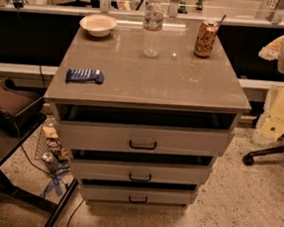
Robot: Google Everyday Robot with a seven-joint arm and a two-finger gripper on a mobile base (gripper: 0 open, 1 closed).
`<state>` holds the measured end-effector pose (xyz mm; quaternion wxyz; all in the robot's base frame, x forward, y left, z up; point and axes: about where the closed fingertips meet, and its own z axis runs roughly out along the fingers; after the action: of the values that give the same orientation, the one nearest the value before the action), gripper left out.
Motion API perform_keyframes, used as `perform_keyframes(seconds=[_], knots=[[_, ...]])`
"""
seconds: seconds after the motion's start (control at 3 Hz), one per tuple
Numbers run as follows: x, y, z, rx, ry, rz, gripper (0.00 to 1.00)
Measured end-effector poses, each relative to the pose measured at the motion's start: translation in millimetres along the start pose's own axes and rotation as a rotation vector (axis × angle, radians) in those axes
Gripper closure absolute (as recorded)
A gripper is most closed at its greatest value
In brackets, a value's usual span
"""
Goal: Knock water bottle over
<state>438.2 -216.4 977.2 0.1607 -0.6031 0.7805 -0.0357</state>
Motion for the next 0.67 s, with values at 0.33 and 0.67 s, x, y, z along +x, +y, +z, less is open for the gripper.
perform_keyframes(seconds=[0.33,0.67], knots=[[0.0,0.0,0.0,0.0,0.0,0.0,0.0],[-3.8,-10.9,-2.3,0.052,-0.047,0.016,0.0]])
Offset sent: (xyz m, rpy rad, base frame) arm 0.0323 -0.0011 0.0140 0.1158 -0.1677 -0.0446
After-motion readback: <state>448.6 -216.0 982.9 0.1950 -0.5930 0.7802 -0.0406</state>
